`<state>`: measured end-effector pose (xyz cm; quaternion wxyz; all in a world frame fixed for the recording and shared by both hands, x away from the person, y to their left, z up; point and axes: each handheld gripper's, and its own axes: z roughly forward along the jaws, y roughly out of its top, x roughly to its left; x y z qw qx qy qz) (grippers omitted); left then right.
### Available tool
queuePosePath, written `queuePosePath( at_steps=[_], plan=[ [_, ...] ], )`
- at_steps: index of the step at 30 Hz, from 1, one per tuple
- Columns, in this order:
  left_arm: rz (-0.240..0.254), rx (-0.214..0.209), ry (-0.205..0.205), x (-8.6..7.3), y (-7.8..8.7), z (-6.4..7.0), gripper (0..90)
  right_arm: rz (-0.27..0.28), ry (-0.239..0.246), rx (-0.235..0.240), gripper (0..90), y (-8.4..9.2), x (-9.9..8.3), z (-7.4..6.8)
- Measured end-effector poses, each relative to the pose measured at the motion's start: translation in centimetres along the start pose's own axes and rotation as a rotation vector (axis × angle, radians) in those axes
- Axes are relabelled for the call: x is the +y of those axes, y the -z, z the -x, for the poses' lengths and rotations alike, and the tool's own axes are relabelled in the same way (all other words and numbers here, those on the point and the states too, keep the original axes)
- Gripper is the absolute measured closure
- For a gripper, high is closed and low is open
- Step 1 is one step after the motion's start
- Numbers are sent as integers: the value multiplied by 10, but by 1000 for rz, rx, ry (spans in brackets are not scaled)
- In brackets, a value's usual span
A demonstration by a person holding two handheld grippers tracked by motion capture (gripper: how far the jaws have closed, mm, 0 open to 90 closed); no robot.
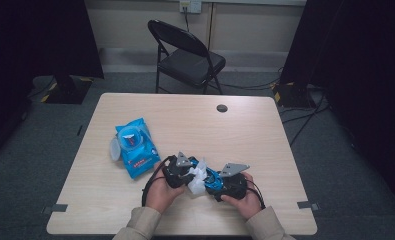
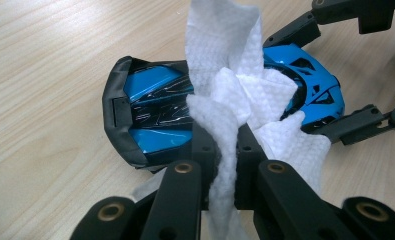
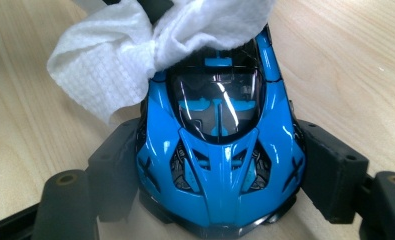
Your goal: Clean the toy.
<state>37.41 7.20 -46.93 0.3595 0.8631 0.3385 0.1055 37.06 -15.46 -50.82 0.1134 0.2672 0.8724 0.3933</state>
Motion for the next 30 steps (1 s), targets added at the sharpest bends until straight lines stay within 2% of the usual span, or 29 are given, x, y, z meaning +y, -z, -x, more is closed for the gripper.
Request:
queuePosePath(
  at_steps=[2, 6, 10, 18, 20, 23, 26, 30],
  plan=[
    [-2, 2, 3, 0, 1, -1, 845, 0, 0, 0, 262, 0, 0, 0],
    [-22, 44, 3, -2, 5, -6, 847, 0, 0, 0, 262, 0, 0, 0],
    [-44, 62, 12, -10, 9, -13, 848, 0, 0, 0, 262, 0, 0, 0],
    [-36, 77, 43, -21, 14, -20, 847, 0, 0, 0, 262, 0, 0, 0],
    [-40, 92, 42, -22, 16, -22, 848, 0, 0, 0, 261, 0, 0, 0],
    [-42, 102, 74, -28, 19, -26, 848, 0, 0, 1, 261, 0, 0, 0],
    [-47, 113, 85, -38, 24, -30, 848, -1, 0, 2, 261, 0, 0, 0],
    [-21, 127, 116, -51, 37, -34, 848, -1, -1, 2, 260, 0, 0, 0]
  ],
)
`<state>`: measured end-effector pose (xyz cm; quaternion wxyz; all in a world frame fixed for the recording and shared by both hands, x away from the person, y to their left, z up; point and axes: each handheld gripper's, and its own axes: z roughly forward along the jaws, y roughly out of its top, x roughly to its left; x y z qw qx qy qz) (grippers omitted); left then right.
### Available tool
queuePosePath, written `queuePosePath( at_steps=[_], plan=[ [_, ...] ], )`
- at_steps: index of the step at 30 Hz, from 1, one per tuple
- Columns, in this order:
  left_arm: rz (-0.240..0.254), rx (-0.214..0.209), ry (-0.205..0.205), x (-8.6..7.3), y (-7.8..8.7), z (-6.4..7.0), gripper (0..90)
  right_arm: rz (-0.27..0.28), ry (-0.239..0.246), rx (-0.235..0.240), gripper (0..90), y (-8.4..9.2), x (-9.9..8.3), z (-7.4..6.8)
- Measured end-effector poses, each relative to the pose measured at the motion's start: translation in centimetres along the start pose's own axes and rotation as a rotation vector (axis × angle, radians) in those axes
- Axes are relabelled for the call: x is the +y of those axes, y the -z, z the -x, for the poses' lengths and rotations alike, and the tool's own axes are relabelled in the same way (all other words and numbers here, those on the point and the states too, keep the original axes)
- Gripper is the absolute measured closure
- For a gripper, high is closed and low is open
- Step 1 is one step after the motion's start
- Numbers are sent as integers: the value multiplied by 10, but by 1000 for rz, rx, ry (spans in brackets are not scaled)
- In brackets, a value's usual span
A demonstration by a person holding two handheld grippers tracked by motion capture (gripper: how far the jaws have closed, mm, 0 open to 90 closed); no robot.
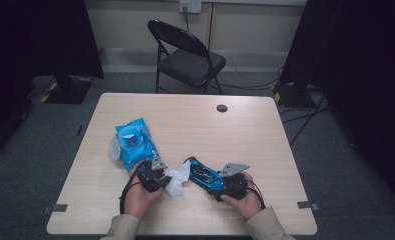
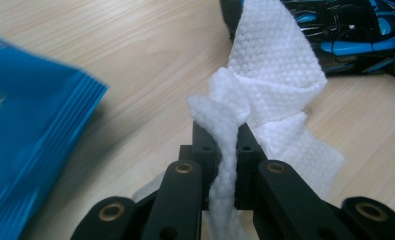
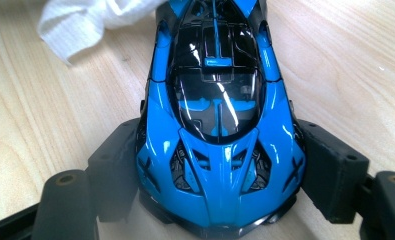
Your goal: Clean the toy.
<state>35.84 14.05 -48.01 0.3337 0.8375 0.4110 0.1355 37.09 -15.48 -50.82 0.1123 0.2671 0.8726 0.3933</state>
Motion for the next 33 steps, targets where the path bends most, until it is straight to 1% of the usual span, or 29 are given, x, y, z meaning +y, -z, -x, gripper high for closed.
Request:
queuePosePath(
  at_steps=[3, 4, 5, 6, 7, 8, 9, 10, 11, 14, 15, 19, 20, 23, 24, 25, 26, 27, 28, 30, 31, 33],
  plan=[
    [16, -5, 18, -7, 11, -4, 848, -1, 0, 0, 260, 0, 0, 0],
    [20, 8, 16, -9, 15, -5, 848, 0, 0, 0, 260, 0, 0, 0],
    [27, 9, 19, -12, 18, -7, 848, -1, 0, 0, 260, 0, 0, 0],
    [36, 3, 33, -14, 21, -8, 848, -1, 0, 0, 260, 0, 0, 0],
    [41, 6, 35, -16, 24, -10, 848, -1, 0, 0, 260, 0, 0, 0],
    [42, 7, 37, -18, 25, -11, 848, -1, 0, 0, 260, 0, 0, 0],
    [40, 6, 51, -20, 27, -13, 848, -1, 0, 0, 259, 0, 0, 0],
    [41, 9, 55, -22, 28, -13, 848, -1, -1, 0, 259, 0, 0, 0],
    [44, 0, 63, -24, 28, -13, 848, -1, 0, 0, 259, 0, 0, 0],
    [43, -19, 61, -29, 25, -10, 846, -1, 0, 0, 259, 0, 0, 0],
    [39, -30, 54, -31, 23, -9, 846, -1, 0, 0, 259, 0, 0, 0],
    [38, -43, 52, -36, 17, -5, 835, -1, 0, -1, 258, 0, 0, 0],
    [39, -41, 52, -37, 17, -5, 831, -1, -1, -3, 258, 0, 0, 0],
    [36, -42, 33, -36, 17, -4, 831, -1, -4, -7, 253, 0, 0, -1],
    [36, -42, 28, -37, 17, -4, 830, -1, 0, -8, 246, 0, 0, -1],
    [38, -42, 23, -37, 17, -4, 829, -5, -4, -6, 216, 1, -1, -1],
    [44, -43, 21, -38, 17, -4, 829, -5, -4, -6, 216, 1, -1, -1],
    [49, -43, 23, -39, 17, -4, 829, -9, -7, -6, 183, 1, -1, -2],
    [50, -47, 27, -40, 17, -4, 829, -13, -9, -4, 167, 1, -1, -2],
    [54, -53, 32, -40, 17, -5, 829, -15, -10, 1, 184, 4, -2, -1],
    [54, -53, 33, -40, 17, -5, 829, -14, -11, 0, 179, 6, -1, -1],
    [57, -54, 32, -41, 17, -5, 829, 4, -13, 5, 178, 11, 1, 0]
  ],
)
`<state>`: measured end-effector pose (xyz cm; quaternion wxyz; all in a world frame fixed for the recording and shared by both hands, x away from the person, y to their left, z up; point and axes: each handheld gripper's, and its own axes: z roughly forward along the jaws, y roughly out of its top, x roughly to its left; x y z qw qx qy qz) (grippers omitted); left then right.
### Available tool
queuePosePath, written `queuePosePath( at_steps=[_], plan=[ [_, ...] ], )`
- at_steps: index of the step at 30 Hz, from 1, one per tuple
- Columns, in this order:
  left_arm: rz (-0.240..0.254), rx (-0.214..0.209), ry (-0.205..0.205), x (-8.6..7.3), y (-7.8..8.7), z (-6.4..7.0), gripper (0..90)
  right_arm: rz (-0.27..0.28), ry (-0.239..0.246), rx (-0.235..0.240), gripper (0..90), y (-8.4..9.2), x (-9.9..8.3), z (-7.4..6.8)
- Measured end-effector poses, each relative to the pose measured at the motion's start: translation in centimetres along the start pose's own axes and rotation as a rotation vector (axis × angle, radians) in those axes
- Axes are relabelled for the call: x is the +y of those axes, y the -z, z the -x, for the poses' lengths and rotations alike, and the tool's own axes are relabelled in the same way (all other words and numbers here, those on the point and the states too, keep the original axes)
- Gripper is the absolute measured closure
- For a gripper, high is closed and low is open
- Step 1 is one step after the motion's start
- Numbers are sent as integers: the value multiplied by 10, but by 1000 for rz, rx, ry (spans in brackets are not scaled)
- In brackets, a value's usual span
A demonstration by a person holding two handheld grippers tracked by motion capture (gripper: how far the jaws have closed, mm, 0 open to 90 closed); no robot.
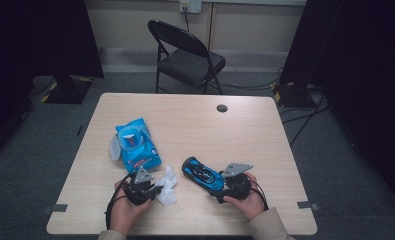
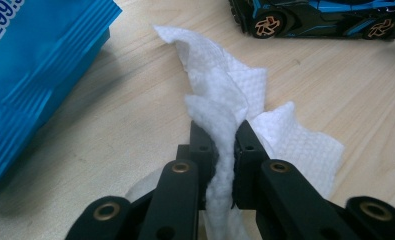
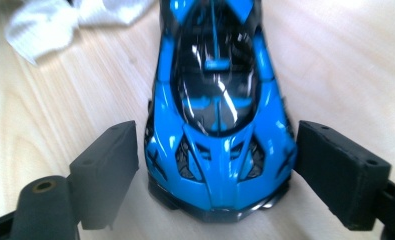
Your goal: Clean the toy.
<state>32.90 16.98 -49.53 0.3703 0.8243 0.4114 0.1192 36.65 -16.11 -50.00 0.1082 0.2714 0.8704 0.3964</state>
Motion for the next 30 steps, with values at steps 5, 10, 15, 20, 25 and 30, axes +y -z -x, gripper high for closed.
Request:
queuePosePath(
  at_steps=[5, 10, 15, 20, 25, 30],
  plan=[
    [6, -3, 7, -1, 0, -1, 829, 76, -7, -5, 237, 14, 16, 1],
    [7, -1, 7, -1, 0, 0, 829, 78, -7, 30, 324, 7, 30, 2],
    [11, -9, 13, -2, 0, -1, 828, 46, 13, 17, 377, -9, 40, 1],
    [14, -10, 7, -2, 0, -1, 828, 12, -12, 8, 408, -21, 45, 4],
    [15, -10, 13, -2, 0, -1, 828, -8, 22, 26, 416, -24, 47, 1],
    [13, -16, 31, -1, -1, 0, 826, -15, 25, 10, 476, -26, 48, 0]
  ],
)
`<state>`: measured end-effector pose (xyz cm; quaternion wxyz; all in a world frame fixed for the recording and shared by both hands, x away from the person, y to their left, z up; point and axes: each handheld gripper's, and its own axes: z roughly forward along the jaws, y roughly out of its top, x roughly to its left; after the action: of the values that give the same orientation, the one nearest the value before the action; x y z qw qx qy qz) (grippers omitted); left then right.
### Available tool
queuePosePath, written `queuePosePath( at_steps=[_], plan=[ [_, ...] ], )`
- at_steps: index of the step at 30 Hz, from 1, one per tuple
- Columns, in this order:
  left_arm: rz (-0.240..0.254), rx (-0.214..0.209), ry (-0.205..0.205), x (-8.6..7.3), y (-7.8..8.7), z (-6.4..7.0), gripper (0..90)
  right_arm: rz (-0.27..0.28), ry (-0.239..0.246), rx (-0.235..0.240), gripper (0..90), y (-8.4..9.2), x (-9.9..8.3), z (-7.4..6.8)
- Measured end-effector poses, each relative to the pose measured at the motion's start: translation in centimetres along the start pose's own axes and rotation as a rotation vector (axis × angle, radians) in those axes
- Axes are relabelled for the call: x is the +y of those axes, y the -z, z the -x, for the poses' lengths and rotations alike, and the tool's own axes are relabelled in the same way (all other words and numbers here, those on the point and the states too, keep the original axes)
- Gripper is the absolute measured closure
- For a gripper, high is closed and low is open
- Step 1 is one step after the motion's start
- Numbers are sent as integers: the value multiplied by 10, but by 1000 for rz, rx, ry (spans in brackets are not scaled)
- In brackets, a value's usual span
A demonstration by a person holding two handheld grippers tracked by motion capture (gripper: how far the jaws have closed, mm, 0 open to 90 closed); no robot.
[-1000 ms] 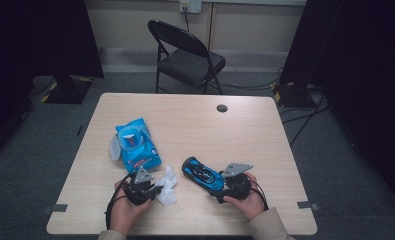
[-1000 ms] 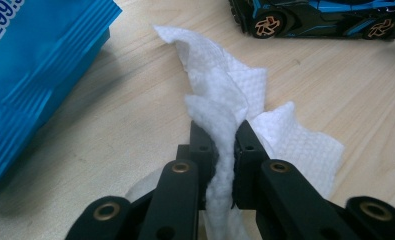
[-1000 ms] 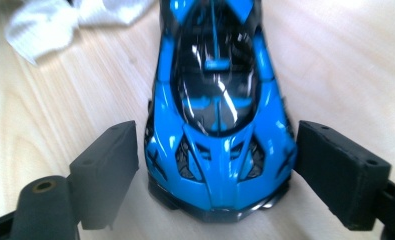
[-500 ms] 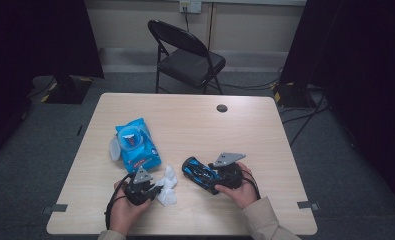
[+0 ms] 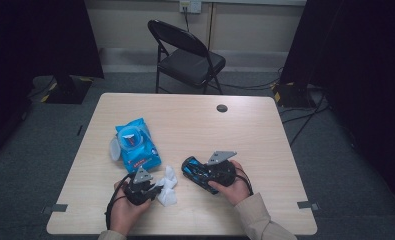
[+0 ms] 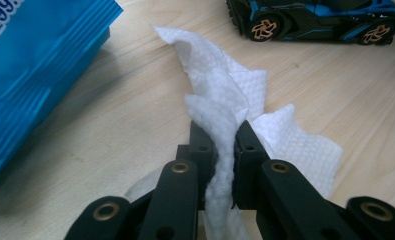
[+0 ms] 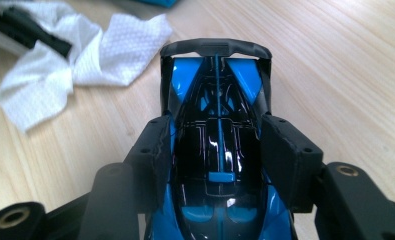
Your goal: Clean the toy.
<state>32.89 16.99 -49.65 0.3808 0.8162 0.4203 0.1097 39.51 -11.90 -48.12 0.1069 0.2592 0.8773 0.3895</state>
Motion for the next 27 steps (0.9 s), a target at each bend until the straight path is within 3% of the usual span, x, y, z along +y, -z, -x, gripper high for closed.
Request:
queuePosePath(
  at_steps=[4, 7, 16, 27],
  plan=[
    [31, -22, 29, 4, -8, 4, 813, 5, -11, -8, 478, 0, -1, -1],
    [44, -24, 28, 10, -14, 8, 815, 12, -22, -16, 478, 0, -2, -2],
    [88, -38, 80, 28, -49, 25, 798, -7, -17, -31, 479, 0, 0, -4],
    [55, -40, 42, 36, -57, 38, 820, -34, -16, -47, 476, 0, 3, -7]
  ],
)
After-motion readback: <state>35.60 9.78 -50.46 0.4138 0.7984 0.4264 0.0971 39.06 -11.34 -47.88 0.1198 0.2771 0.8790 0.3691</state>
